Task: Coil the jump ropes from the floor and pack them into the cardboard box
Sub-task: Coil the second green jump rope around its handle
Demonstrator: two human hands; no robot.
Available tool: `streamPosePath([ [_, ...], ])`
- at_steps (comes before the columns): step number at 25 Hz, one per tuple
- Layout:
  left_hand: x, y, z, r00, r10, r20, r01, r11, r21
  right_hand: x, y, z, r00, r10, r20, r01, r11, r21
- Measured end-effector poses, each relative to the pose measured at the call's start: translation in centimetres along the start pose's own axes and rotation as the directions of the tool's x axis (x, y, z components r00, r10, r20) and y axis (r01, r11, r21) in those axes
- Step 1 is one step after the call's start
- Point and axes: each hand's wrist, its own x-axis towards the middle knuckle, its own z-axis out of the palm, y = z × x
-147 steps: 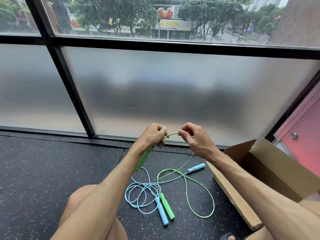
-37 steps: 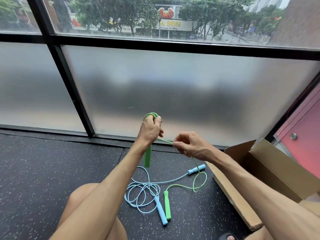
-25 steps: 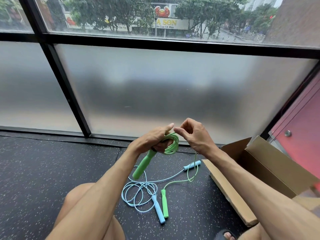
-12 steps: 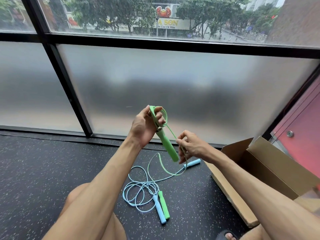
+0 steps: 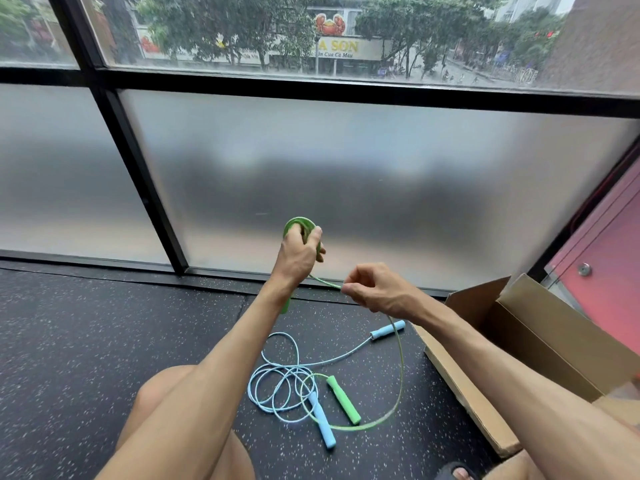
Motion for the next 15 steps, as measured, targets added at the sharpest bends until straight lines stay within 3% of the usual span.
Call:
streamPosePath([
  [2,-0.4,-0.1,0.4,0.991,-0.011,0.13,-0.012,0.985,0.172,0.0,-0.1,-0.4,0.995,-0.06,-0.075,0.057,0.997,-0.053],
  [4,-0.8,-0.1,1.0,0.961,-0.057,0.271,-0.008,0.973,0.232,-0.2,-0.2,-0.8,0.983,-0.113,-0.148,0.103,0.992,-0.072],
  [10,-2.1,1.2,1.8,0.775,-0.215,0.594,0.126,0.974,0.189,0.0,0.5,-1.8,0.911,-0.217,-0.35,0.172,0.973,-0.154],
  [15,-2.6,1.6,0.9,0.713,-0.14,0.687,0.213,0.977,-0.022,0.4,1.0,-2.5,0.886,-0.178,-0.429,0.162,0.984,-0.073],
])
